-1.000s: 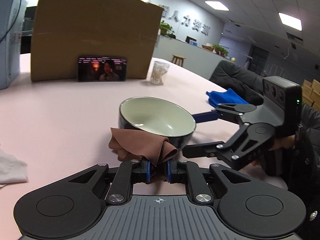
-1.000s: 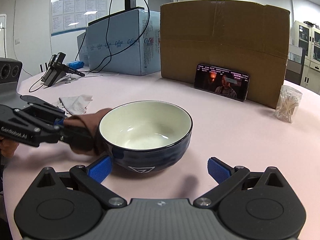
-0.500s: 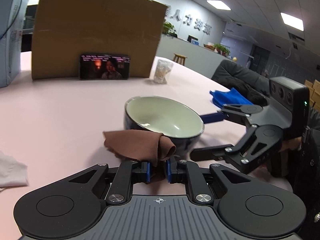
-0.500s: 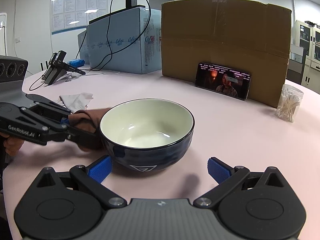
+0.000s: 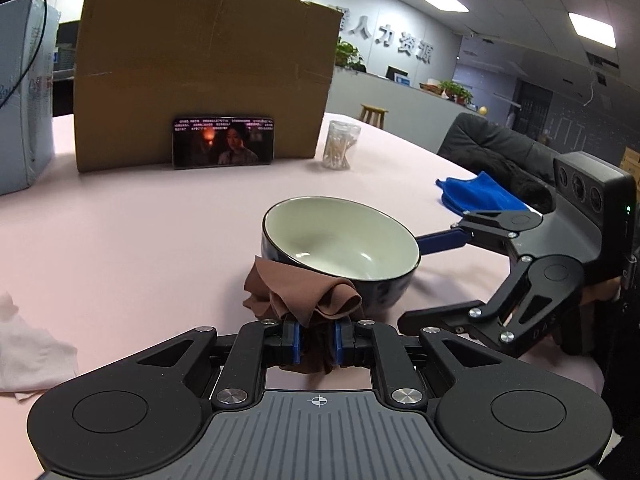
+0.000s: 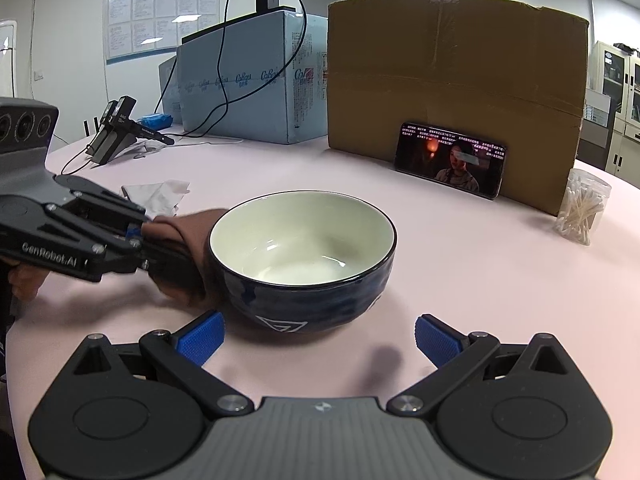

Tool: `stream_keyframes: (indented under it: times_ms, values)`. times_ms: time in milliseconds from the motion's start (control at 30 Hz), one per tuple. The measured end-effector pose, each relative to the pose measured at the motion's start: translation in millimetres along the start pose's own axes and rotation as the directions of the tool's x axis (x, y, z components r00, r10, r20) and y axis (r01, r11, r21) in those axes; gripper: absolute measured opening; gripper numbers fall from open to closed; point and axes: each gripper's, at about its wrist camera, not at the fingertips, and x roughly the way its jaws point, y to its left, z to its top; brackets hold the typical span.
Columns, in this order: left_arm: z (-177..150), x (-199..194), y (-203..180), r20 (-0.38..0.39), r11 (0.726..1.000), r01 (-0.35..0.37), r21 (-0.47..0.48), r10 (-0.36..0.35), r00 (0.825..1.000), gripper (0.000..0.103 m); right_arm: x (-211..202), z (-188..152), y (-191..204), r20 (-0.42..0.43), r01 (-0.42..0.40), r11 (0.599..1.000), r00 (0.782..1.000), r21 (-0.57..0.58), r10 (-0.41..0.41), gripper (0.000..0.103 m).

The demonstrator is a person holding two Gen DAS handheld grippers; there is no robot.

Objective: Clean bowl
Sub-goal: 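Rub the cloth on the bowl's outer wall with the left tool while the right tool holds the rim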

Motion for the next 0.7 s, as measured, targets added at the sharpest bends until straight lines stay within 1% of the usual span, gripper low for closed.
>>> stream_keyframes:
  times_ms: [33, 167, 233, 333, 433, 600, 700]
  values:
    - [-0.4, 1.0, -0.8, -0.005, 1.0, 0.005, 0.002, -0.005, 1.0, 0.014, 0.1, -0.1, 0.1, -0.001, -0.001, 1.0, 1.0, -0.001, 0.001, 0.103]
    - [-7.8, 7.0, -12.2, -0.044, 0.998, 0.064, 0.012, -0.063, 0.997, 0.014, 1.1, -0.2, 0.6, -0.005, -0.001, 1.0, 1.0, -0.001, 0.001, 0.103]
    - [-8.6, 8.2, -18.9, -0.051, 0.996, 0.089, 0.024, -0.088, 0.995, 0.014, 1.5, -0.4, 1.1, -0.007, -0.001, 1.0, 1.0, -0.004, 0.001, 0.103]
    - [-6.2, 9.0, -23.2, -0.046, 0.994, 0.099, 0.036, -0.097, 0.994, 0.014, 1.3, -0.4, 1.3, -0.009, -0.002, 1.0, 1.0, -0.007, 0.002, 0.103]
    - [-4.8, 6.9, -18.4, -0.031, 0.997, 0.072, 0.022, -0.072, 0.997, 0.014, 1.3, -0.6, 0.9, -0.009, -0.002, 1.0, 1.0, -0.006, 0.002, 0.103]
    - [-1.9, -3.3, -5.0, 0.017, 1.0, 0.005, -0.007, -0.004, 1.0, 0.014, 1.6, -1.1, 2.1, -0.012, -0.004, 1.0, 1.0, -0.013, 0.004, 0.103]
    - [0.2, -6.2, 2.7, 0.044, 0.999, -0.013, -0.032, 0.015, 0.999, 0.014, 1.6, -1.6, 2.0, -0.013, -0.006, 1.0, 1.0, -0.012, 0.006, 0.103]
